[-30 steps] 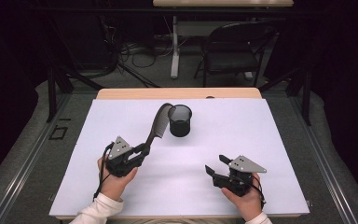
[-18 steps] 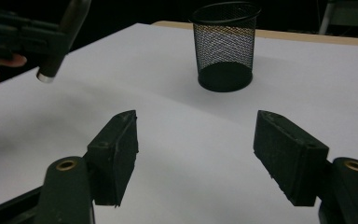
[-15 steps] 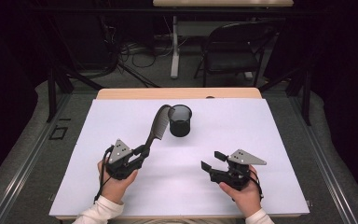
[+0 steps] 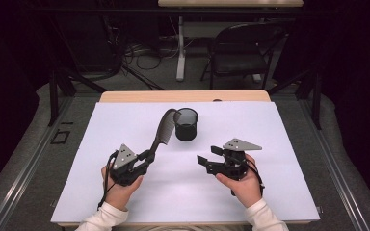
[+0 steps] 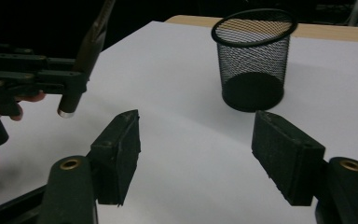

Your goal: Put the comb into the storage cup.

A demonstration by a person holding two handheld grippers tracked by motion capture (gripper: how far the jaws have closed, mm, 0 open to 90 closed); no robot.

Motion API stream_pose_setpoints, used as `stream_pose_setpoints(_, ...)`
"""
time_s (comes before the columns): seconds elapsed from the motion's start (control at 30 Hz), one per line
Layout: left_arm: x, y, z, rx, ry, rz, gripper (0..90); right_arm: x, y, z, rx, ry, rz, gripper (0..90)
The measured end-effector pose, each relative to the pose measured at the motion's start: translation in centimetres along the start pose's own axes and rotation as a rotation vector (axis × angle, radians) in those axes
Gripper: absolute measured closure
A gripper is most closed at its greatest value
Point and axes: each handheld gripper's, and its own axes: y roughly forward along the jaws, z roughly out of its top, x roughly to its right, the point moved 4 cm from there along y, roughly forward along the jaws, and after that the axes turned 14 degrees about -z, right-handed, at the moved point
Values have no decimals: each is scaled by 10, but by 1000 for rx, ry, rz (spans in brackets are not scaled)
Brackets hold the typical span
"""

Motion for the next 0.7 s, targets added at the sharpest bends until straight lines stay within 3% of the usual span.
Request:
stream_pose_setpoints(0.2,-1,0,0,3,1,3,723,-10,8,13,-12,-38,13,354)
stream_pose_setpoints(0.37,-1,0,0,5,3,5,723,-18,13,26,-17,-22,16,377)
stream_pose_setpoints(0.63,-3,0,-2,7,2,8,723,-22,21,39,-11,92,72,435)
stream_pose_setpoints(0.7,-2,1,-2,9,3,9,723,-22,21,38,-16,97,70,435)
